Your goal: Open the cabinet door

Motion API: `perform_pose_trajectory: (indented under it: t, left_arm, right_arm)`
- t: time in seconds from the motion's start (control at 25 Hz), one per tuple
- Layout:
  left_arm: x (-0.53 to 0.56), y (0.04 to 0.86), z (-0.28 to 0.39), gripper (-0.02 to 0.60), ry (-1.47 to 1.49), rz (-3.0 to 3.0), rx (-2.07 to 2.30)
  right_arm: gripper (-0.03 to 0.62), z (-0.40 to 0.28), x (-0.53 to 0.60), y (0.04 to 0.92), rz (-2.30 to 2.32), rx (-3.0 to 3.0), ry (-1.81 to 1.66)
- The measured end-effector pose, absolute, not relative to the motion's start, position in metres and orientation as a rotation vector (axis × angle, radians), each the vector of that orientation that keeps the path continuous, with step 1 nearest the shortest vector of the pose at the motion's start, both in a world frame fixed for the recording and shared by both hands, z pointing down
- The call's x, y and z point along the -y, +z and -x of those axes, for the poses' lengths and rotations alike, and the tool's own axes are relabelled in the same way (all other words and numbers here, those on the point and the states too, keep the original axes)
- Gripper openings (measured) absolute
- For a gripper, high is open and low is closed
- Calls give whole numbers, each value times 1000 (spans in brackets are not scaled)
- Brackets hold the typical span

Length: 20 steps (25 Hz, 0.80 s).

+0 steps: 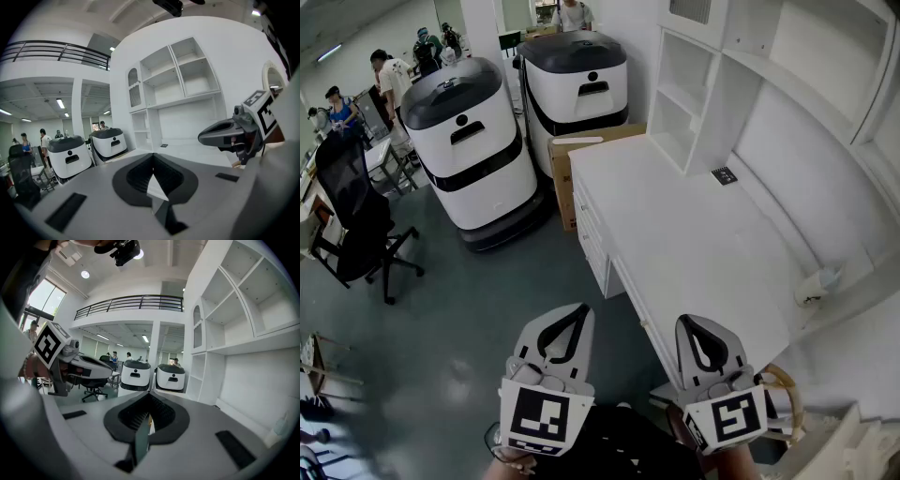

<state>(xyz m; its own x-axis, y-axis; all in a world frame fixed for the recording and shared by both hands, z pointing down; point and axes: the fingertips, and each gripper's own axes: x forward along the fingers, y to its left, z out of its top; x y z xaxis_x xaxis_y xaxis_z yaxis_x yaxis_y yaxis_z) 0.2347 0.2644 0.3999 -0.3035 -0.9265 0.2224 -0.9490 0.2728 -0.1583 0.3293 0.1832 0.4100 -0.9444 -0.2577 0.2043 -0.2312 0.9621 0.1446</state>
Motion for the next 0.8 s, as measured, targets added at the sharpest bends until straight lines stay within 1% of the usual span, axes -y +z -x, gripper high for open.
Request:
perform_pose_trajectory:
  t: [0.8]
  left_arm:
    - [-269,404,-225,0,415,-1812,2429]
  right_arm:
    - [0,-317,-188,410,-373,2885,-178]
